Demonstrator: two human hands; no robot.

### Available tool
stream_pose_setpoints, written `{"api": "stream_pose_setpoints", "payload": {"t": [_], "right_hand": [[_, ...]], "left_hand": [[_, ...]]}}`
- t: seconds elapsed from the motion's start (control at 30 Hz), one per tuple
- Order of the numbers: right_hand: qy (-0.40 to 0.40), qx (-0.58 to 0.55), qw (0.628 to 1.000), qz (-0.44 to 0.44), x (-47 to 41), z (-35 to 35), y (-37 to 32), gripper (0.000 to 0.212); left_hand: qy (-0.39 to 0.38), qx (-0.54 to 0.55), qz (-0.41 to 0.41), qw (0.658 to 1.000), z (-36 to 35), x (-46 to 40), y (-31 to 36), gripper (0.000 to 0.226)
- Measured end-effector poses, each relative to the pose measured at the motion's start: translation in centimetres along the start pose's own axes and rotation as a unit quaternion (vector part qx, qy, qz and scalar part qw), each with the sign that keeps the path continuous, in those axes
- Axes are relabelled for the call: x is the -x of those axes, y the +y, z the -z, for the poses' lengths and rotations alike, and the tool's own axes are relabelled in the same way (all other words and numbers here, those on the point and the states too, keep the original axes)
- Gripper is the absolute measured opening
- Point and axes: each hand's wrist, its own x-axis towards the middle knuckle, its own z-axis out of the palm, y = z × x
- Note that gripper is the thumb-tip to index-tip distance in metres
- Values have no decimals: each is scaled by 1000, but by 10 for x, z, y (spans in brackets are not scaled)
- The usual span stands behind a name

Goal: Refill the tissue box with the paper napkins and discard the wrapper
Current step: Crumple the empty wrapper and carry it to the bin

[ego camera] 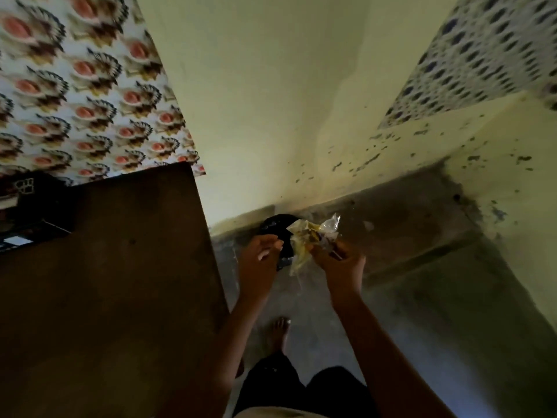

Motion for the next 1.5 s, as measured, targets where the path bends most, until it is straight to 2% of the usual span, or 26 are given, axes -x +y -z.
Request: {"api": "stream_pose_setpoints", "payload": {"t": [0.17, 0.3, 0.37, 0.47, 0.5, 0.6, 0.7, 0.77, 0.83, 0.93, 1.03, 1.2, 1.3, 1.37, 1.5], "right_hand": [[-47, 36, 998, -31, -88, -11, 19, 26], [-104, 46, 992, -52, -161, -29, 66, 22], [-142, 71, 984, -85, -217, -48, 123, 31], [-167, 115, 972, -117, -253, -65, 156, 48], [-180, 133, 967, -121, -278, -72, 188, 50], [-183, 158, 958, -152, -340, -88, 273, 59], [-211, 161, 945, -192, -383, -106, 347, 54], [-222, 179, 941, -185, -405, -123, 406, 56], [-235, 232, 933, -142, -415, -137, 461, 47], [-249, 302, 917, -82, -410, -163, 485, 26], [-247, 331, 908, -75, -415, -181, 510, 20], [-285, 370, 877, -113, -425, -207, 534, 46], [-290, 388, 868, -106, -426, -208, 528, 38], [-267, 382, 882, -79, -419, -201, 515, 29], [-250, 361, 898, -30, -395, -177, 469, 37]], "left_hand": [[47, 2, 66, 997, -45, -54, -16, 6], [66, -30, 130, 989, -82, -105, -62, 13], [81, -35, 179, 980, -112, -146, -120, 16], [85, -34, 220, 971, -117, -165, -144, 12], [88, -25, 238, 967, -131, -180, -174, 9], [97, -20, 265, 959, -159, -222, -252, 19], [94, -32, 267, 958, -183, -260, -325, 16], [107, -67, 263, 956, -192, -283, -375, 13], [126, -98, 266, 951, -199, -301, -418, 19], [174, -119, 258, 943, -203, -319, -466, 22], [203, -123, 253, 938, -204, -325, -493, 25], [161, -139, 258, 942, -201, -332, -516, 32], [144, -158, 256, 943, -198, -330, -515, 34], [157, -158, 244, 944, -196, -325, -506, 30], [182, -121, 215, 952, -193, -312, -462, 30]]}}
